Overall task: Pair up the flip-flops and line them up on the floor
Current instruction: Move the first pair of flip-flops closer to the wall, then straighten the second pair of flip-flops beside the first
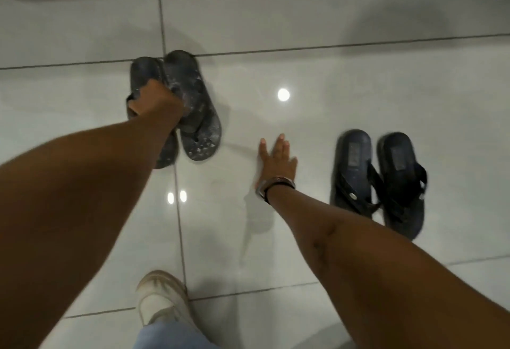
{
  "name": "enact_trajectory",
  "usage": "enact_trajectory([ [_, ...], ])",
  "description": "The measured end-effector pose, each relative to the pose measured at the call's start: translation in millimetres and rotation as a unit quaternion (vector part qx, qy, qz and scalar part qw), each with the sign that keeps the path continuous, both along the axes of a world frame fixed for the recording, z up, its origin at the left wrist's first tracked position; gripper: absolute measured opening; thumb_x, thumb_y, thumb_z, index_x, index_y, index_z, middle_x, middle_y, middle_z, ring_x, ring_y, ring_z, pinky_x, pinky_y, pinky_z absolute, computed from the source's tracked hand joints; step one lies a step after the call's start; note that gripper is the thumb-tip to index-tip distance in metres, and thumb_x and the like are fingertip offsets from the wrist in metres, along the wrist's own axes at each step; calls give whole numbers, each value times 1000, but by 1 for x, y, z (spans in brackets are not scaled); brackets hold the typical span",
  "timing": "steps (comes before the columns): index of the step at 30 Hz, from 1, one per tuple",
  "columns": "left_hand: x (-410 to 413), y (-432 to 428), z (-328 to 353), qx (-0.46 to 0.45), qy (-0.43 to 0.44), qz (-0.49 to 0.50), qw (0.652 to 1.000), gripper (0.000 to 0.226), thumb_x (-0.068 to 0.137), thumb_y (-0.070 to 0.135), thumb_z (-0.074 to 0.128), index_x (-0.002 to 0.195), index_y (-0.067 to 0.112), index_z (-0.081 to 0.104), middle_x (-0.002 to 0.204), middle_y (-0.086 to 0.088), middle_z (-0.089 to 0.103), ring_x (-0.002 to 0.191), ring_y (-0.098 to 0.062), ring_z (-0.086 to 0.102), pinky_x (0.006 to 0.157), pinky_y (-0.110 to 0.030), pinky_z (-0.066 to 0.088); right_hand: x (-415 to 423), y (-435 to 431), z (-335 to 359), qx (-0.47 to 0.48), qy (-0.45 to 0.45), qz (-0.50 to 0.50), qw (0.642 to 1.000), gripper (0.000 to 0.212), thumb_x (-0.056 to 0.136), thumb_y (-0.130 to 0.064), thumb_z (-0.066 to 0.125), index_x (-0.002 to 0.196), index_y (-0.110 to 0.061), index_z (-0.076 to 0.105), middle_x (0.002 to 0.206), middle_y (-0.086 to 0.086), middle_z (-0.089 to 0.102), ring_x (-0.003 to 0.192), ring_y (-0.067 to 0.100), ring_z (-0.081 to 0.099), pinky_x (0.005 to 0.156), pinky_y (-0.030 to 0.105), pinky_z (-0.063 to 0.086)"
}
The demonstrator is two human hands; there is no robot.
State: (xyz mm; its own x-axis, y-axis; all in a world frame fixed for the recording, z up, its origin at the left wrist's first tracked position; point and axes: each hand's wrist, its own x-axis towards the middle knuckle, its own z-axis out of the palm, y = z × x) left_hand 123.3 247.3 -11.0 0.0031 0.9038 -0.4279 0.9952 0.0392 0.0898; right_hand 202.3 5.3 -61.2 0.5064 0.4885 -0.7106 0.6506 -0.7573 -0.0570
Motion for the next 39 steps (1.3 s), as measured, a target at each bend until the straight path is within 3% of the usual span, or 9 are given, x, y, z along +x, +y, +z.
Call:
enact_trajectory([
  [4, 30, -48, 13, 90, 17, -165, 982, 40, 89, 24, 56, 121, 0, 57, 128, -26, 56, 120, -43, 49, 110, -52, 31, 14, -2, 8, -16, 23, 41, 999, 85, 83, -20, 52, 148, -26, -1, 157, 14, -19, 145, 31, -4, 115, 58, 7],
  [8, 68, -126, 9, -10, -48, -309, 950, 58, 94, 31, 55, 144, 8, 38, 155, -21, 29, 143, -34, 26, 118, -47, 17, 77, -47, 33, 34, -53, -20, 998, 60, 85, -30, 52, 141, -21, 31, 155, 10, 20, 134, 32, 33, 114, 58, 14],
  [12, 93, -198, -10, -76, -59, -364, 926, 64, 97, 39, 49, 151, 13, 25, 161, -19, 11, 147, -32, 13, 120, -50, 10, 142, -139, 50, -4, -180, -130, 975, 51, 80, -33, 60, 126, -14, 50, 134, 17, 47, 123, 36, 42, 105, 54, 31],
  [14, 99, -219, -21, -102, -52, -369, 922, 65, 98, 42, 46, 152, 14, 23, 161, -19, 9, 148, -34, 11, 119, -53, 10, 155, -175, 52, -55, -169, -195, 965, 46, 80, -39, 62, 115, -10, 56, 124, 18, 56, 116, 38, 48, 101, 51, 35],
  [17, 104, -238, -35, -149, -19, -346, 926, 65, 99, 47, 39, 153, 17, 18, 162, -17, 4, 148, -35, 7, 118, -56, 9, 159, -201, 47, -55, -114, -254, 959, 18, 80, -34, 62, 81, -16, 60, 97, 13, 70, 96, 36, 62, 96, 49, 41],
  [21, 99, -255, -43, -165, -3, -338, 927, 65, 100, 46, 37, 153, 17, 14, 162, -18, -6, 148, -37, 5, 118, -55, 12, 160, -202, 39, -45, -98, -285, 952, 17, 73, -20, 64, 89, -15, 64, 94, 11, 69, 95, 35, 63, 94, 49, 40],
  [25, 100, -256, -44, -155, 1, -344, 926, 68, 99, 45, 39, 153, 14, 12, 162, -19, -6, 147, -39, 5, 117, -55, 16, 177, -192, 47, -24, -111, -249, 962, 10, 75, -19, 65, 81, -12, 60, 84, 10, 67, 90, 34, 63, 93, 48, 40],
  [32, 96, -260, -50, -132, 5, -349, 928, 67, 100, 46, 35, 154, 17, 8, 162, -16, -7, 148, -37, 3, 120, -52, 14, 220, -100, 73, 108, -130, -243, 955, 18, 77, -21, 63, 92, -12, 64, 91, 10, 67, 97, 35, 61, 97, 48, 42],
  [39, 111, -265, -40, -140, 18, -368, 919, 63, 102, 47, 27, 154, 19, 7, 163, -14, -9, 149, -34, 0, 121, -50, 9, 250, -41, 71, 76, -170, -221, 957, 21, 84, -18, 59, 97, -3, 65, 90, 12, 70, 87, 34, 64, 87, 41, 51],
])
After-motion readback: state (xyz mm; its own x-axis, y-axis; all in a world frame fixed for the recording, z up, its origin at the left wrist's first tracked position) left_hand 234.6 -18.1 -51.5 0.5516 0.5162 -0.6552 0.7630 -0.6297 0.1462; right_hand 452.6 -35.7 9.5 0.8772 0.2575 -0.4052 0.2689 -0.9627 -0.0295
